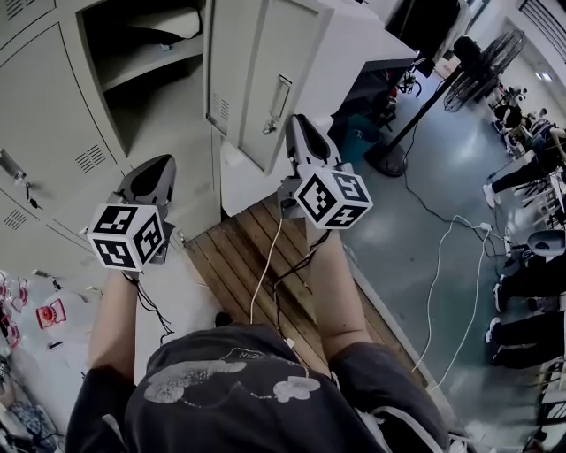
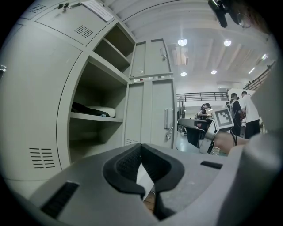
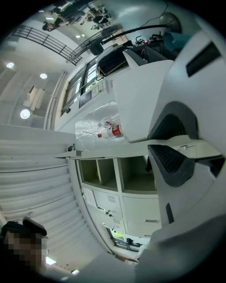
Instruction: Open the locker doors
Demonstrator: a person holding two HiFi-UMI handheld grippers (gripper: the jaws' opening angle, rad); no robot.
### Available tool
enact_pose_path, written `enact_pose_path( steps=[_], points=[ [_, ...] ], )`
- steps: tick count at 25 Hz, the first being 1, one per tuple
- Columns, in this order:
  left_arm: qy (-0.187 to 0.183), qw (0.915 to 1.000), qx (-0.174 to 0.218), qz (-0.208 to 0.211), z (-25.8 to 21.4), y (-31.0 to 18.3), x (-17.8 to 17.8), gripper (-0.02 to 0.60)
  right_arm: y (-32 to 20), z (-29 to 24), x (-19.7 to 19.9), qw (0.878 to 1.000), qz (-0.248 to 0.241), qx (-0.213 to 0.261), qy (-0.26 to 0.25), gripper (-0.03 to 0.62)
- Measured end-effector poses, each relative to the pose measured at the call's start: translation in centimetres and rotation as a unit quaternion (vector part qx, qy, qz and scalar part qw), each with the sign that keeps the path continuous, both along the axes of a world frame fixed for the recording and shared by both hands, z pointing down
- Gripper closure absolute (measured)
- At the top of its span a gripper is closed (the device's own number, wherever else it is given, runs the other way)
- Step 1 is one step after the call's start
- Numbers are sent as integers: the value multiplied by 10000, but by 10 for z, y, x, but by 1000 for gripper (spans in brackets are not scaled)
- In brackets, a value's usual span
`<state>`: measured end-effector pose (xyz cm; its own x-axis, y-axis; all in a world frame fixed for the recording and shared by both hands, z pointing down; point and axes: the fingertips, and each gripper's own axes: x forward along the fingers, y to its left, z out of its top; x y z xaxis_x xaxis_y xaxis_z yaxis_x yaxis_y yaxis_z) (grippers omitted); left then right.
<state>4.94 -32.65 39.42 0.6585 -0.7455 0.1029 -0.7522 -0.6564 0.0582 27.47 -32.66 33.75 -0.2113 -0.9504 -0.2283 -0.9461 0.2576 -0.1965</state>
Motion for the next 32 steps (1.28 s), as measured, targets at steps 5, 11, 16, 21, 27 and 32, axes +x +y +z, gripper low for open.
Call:
enact_pose_path(
  steps=[5, 11, 16, 21, 27, 32],
  points=[
    [94, 9999, -37, -38, 3, 3, -19, 572, 12, -2, -19, 9999, 10, 58, 146, 534],
    [137, 9998, -100, -117, 8, 15, -62, 572, 24, -1, -72, 9989, -185, 43, 421, 390],
    [115, 9993, -172, -322, 13, 28, -120, 572, 24, 8, -131, 9983, -415, -128, 389, 308],
    [185, 9971, -252, -694, 22, 30, -187, 572, 15, 22, -200, 9958, -778, -229, 430, 290],
    [258, 9921, -206, -1210, 13, 44, -268, 572, 12, 20, -283, 9905, -1213, -326, 564, 279],
    [276, 9880, -146, -1515, 9, 51, -325, 572, 10, 22, -352, 9848, -1566, -365, 656, 278]
  ],
)
